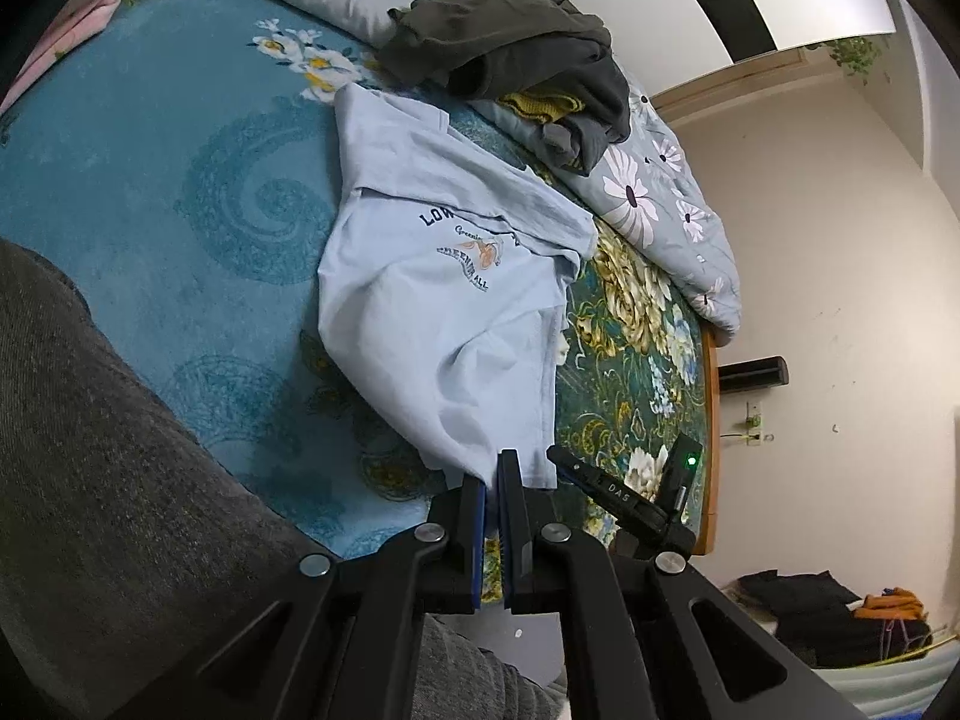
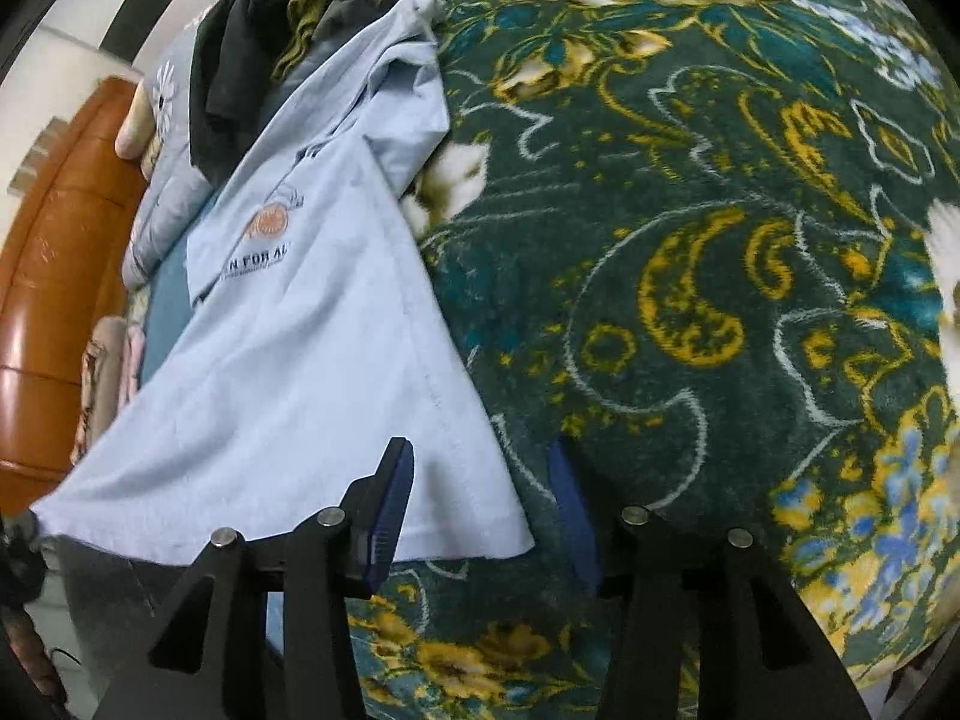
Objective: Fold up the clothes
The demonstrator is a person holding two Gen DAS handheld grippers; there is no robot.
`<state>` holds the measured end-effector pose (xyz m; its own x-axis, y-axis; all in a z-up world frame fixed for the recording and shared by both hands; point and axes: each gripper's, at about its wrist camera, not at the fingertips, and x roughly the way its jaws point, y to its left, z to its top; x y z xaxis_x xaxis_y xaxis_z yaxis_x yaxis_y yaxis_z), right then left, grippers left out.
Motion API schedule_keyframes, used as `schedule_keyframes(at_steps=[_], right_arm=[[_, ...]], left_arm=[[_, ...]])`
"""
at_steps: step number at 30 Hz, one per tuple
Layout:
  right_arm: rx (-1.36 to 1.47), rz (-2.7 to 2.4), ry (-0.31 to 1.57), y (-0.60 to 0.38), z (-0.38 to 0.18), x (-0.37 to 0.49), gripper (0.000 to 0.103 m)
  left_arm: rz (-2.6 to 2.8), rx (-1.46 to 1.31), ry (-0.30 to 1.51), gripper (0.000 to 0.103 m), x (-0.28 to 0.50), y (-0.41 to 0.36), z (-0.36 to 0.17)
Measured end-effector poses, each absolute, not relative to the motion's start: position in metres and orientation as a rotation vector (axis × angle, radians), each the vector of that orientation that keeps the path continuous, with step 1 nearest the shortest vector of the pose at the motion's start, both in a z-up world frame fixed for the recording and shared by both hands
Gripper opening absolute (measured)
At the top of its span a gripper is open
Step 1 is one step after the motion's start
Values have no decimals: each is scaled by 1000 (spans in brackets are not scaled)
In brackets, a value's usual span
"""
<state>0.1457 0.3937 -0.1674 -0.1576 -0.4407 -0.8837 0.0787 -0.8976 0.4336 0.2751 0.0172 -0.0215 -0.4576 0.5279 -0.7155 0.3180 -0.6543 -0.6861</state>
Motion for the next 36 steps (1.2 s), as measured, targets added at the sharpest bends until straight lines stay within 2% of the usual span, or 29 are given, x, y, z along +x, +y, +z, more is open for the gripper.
schedule_keyframes(at_steps=[2,3,4,5,8,11,16,20,24,29,36], right_arm=[[1786,-2086,-385,388,-169,149,48],[1793,-2071,-373,386,-169,151,38],[1807,-2061,-364,384,-171,152,15],[1821,-2050,-357,382,-172,154,6],[1825,-2046,-382,385,-165,156,6],[1766,-2107,-386,403,-133,155,6],[1739,-2216,-271,452,-83,167,6],[1779,-2203,-325,468,-78,180,6],[1694,-2146,-593,471,-64,167,6],[1495,-2042,-843,464,-41,129,6],[1372,-1962,-965,432,-33,53,6]], left_arm=[[2253,-1552,-1234,4,274,17,-22],[2255,-1551,-1233,4,274,16,-22],[2258,-1549,-1231,4,274,17,-21],[2262,-1547,-1225,4,274,17,-20],[2273,-1542,-1208,4,277,16,-17],[2280,-1542,-1195,4,283,16,-14],[2236,-1579,-1182,4,298,21,-19],[2202,-1607,-1167,4,301,25,-19],[2204,-1583,-1179,4,291,18,-12],[2235,-1530,-1219,4,270,1,-3],[2280,-1448,-1379,4,204,-48,-16]])
